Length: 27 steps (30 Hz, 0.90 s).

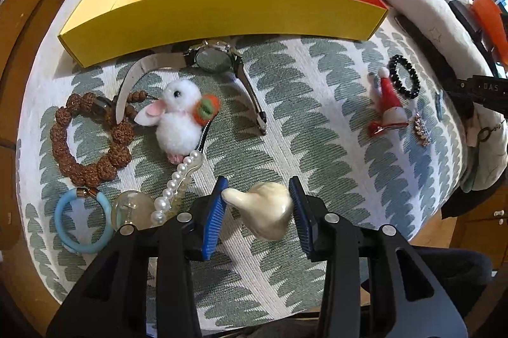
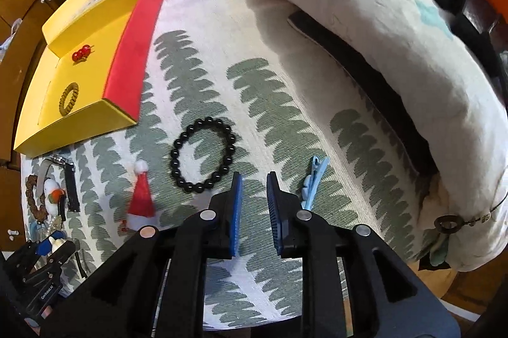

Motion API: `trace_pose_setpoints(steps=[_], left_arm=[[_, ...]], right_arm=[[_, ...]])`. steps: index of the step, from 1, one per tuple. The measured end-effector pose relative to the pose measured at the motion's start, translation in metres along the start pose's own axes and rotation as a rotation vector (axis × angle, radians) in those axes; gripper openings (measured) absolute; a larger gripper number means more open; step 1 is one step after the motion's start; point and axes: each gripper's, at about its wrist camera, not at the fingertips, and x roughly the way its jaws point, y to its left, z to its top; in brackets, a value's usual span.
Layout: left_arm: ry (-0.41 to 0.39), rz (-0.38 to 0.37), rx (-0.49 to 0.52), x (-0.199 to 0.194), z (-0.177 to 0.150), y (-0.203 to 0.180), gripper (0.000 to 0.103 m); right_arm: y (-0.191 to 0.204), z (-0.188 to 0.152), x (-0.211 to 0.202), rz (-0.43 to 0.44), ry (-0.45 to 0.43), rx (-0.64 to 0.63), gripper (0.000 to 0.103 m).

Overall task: Organize jewelry
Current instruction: 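Move both tools back into the box toward the red bead clip and coiled hair tie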

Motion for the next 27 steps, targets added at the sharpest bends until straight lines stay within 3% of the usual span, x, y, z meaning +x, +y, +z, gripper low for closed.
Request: trace_pose_setpoints(steps=[4,8,14,16,21,27], left_arm=[[-0.006,0.014,0.016,-0.006,0.001,0.0,0.052],[-0.006,0.01,0.013,-0.005,0.002,-0.004,0.054],[-0.068,-0.031,-0.003,-0.021,0.007,0.001,0.068],[-0.087,-0.043,-0.005,-0.029,0.011,0.005,0.078],[-0.121,-0.099,-0.062,-0.048,0.025,0.023,0.083],[-0.172,0.0,-0.121,-0.064,0.058,0.051,0.088]], right_arm=[[0.009,0.001,-0.002,-0.017,-0.013,-0.018,0.046],[0.013,0.003,-0.004,-0.012,-0.032,-0.018,0.048],[0.025,0.008,-0.018,0.035,-0.102,-0.027,0.059],[0.034,0.01,-0.024,0.068,-0.132,-0.042,0.065],[0.064,0.016,-0.03,0.193,-0.192,-0.087,0.071],[0.112,0.033,-0.025,0.247,-0.265,-0.183,0.073]])
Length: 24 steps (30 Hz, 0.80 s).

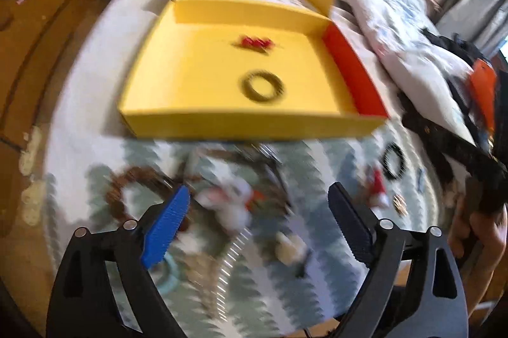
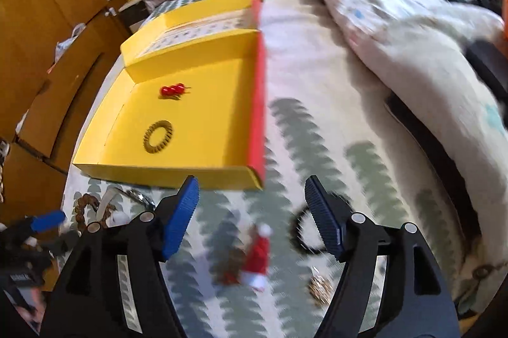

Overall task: Organize jewelry
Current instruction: 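Move both tools back into the box toward the red bead clip and coiled hair tie, then grasp the brown hair tie with right tool while left tool nears bead clip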

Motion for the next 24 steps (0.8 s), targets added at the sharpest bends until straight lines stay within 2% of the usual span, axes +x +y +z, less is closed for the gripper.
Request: trace_pose_setpoints(steps=[4,6,9,15,18,24], left_arm=[[0.003,0.059,-0.04,0.011,0.037,0.02,0.089],[0.012,0.086,-0.065,0.022,0.057,0.029,0.089],[0.036,0.101,-0.063,0.041,0.085,0.034,0.089],[0.057,0.063,-0.062,0.075,0.129,0.035,0.089],[0.076,0.004,-0.057,0.093,0.145,0.031,0.089],[0.109,-0.046,-0.014,0.13,0.164,0.019,0.089]], right_arm=[[0.022,0.017,0.024,-0.011,0.0,-0.05,0.076],[0.031,0.026,0.038,-0.012,0.03,-0.056,0.077],[0.047,0.042,0.056,0.051,0.048,-0.062,0.077],[0.076,0.048,0.092,0.069,0.128,-0.122,0.077],[0.091,0.041,0.107,0.044,0.163,-0.174,0.077],[0.107,0.031,0.12,0.003,0.158,-0.231,0.077]])
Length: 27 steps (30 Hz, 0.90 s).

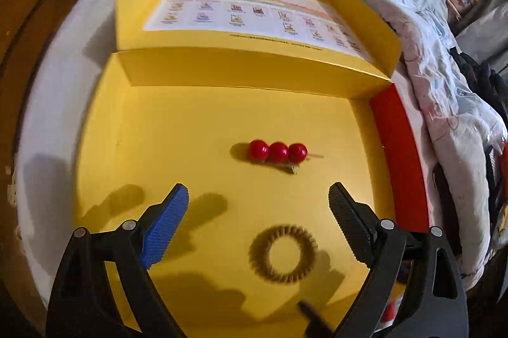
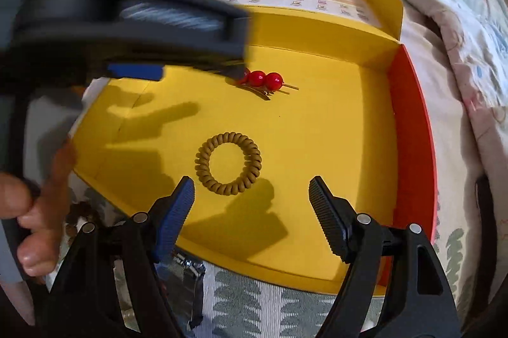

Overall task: Organize jewelry
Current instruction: 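Grasp the brown hair tie with right tool while left tool nears bead clip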

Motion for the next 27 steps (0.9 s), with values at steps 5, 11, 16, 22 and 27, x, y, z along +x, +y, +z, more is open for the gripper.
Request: trace_pose_setpoints(steps=[5,11,16,22,27], left_arm=[[0.031,0.089,0.014,0.026,0.009,0.004,0.089],[0.054,0.163,0.054,0.036,0.014,0.006,0.089],[0.04,0.152,0.069,0.032,0.018,0.003,0.089],[0.051,0.11,0.149,0.032,0.017,-0.014,0.089],[0.072,0.054,0.186,0.038,0.02,-0.03,0.089]], right_arm=[[0.01,0.002,0.019,-0.05,-0.001,0.001,0.077],[0.02,0.005,0.034,-0.107,0.024,-0.012,0.077],[0.014,0.01,0.038,-0.134,0.023,0.037,0.077],[0.013,0.006,0.035,-0.14,0.018,0.025,0.077],[0.021,0.004,0.039,-0.142,0.029,0.017,0.078]])
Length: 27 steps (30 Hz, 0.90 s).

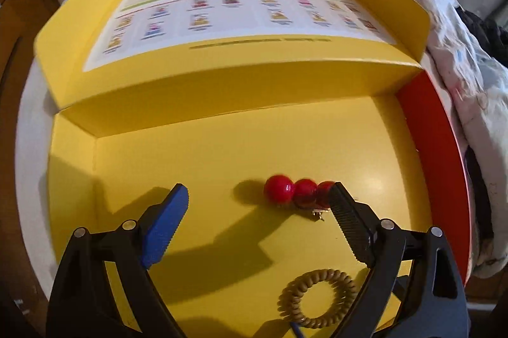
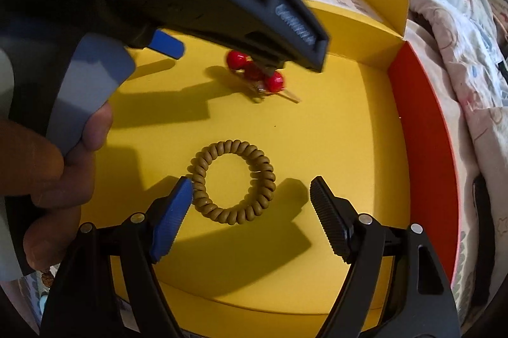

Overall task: Organize jewelry
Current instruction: 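Grasp the brown hair tie with right tool while left tool nears bead clip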

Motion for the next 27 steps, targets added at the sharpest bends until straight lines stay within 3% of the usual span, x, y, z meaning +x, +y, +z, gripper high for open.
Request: trace_pose_setpoints(steps=[6,12,14,16,18,19,20,24,27], left_arm=[[0.012,-0.059,-0.02,0.003,-0.002,0.001,0.09],[0.002,-0.1,-0.063,0.007,-0.004,0.012,0.088],[-0.012,-0.106,-0.084,0.006,-0.005,0.014,0.082],[-0.016,-0.14,-0.095,0.005,-0.005,0.02,0.061],[-0.007,-0.21,-0.105,0.005,-0.001,0.029,0.047],[-0.008,-0.199,-0.101,0.005,0.0,0.032,0.041],[-0.014,-0.172,-0.095,0.004,0.0,0.032,0.04],[-0.007,-0.22,-0.115,0.005,0.002,0.042,0.034],[-0.013,-0.208,-0.129,0.004,0.002,0.045,0.033]], right_arm=[[0.003,-0.004,0.004,-0.007,-0.002,0.012,0.077],[-0.004,-0.004,0.002,-0.013,0.002,0.026,0.064],[-0.01,-0.004,0.0,-0.015,0.007,0.047,0.052],[-0.017,-0.002,-0.002,0.006,0.008,0.066,0.047],[-0.023,-0.002,-0.003,0.023,0.01,0.078,0.045],[-0.023,-0.002,-0.003,0.029,0.011,0.08,0.044],[-0.027,0.0,-0.003,0.032,0.014,0.082,0.044],[-0.035,0.0,-0.005,0.052,0.025,0.106,0.041],[-0.045,0.001,-0.005,0.074,0.03,0.132,0.039]])
